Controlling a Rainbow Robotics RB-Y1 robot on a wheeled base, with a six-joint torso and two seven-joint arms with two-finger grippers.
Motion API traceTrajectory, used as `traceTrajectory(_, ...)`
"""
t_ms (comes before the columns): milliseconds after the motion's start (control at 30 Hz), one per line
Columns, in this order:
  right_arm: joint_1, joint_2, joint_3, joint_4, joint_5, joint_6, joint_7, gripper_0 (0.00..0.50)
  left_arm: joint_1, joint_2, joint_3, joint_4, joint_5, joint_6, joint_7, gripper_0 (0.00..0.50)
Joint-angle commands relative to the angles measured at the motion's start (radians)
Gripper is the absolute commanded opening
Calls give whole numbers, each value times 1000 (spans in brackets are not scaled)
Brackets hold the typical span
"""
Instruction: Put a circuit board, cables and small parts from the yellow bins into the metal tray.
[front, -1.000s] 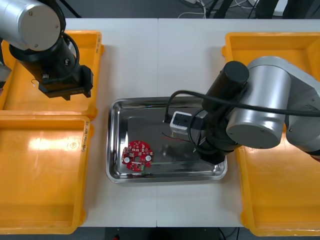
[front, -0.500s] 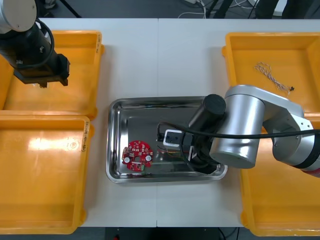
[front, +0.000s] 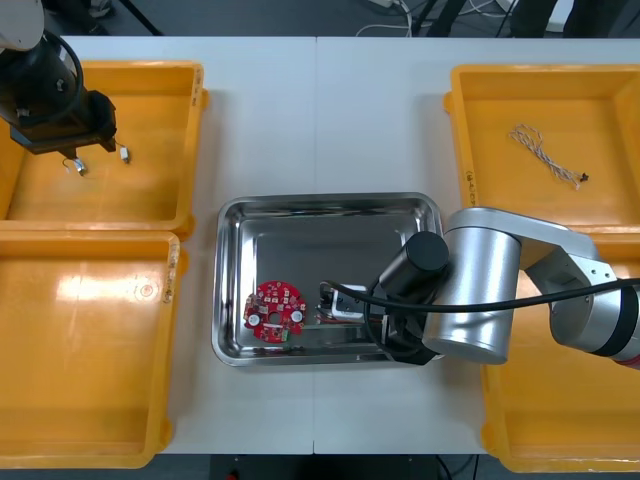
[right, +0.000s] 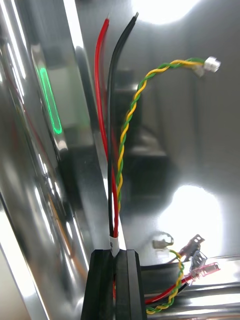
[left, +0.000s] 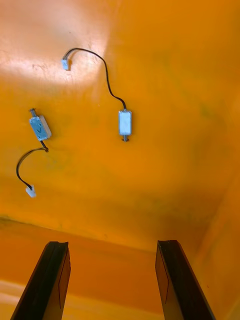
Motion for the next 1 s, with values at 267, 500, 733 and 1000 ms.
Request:
traceTrajectory(267, -36, -4, 21, 51, 27, -20, 70, 0, -58, 55, 32, 68, -83, -125, -137, 500)
traceTrajectory(500, -36, 19, 18, 51, 79, -20, 70, 334, -63, 72, 43, 112, -91, -166, -166, 500)
traceTrajectory(733, -38, 28, -3, 51, 73, -9, 70, 478, -90, 81, 69, 183, -84, -205, -198, 500)
traceTrajectory(1000, -38, 31, -35, 46, 47, 12, 72, 500, -110, 81, 101, 318, -71, -306, -289, 500)
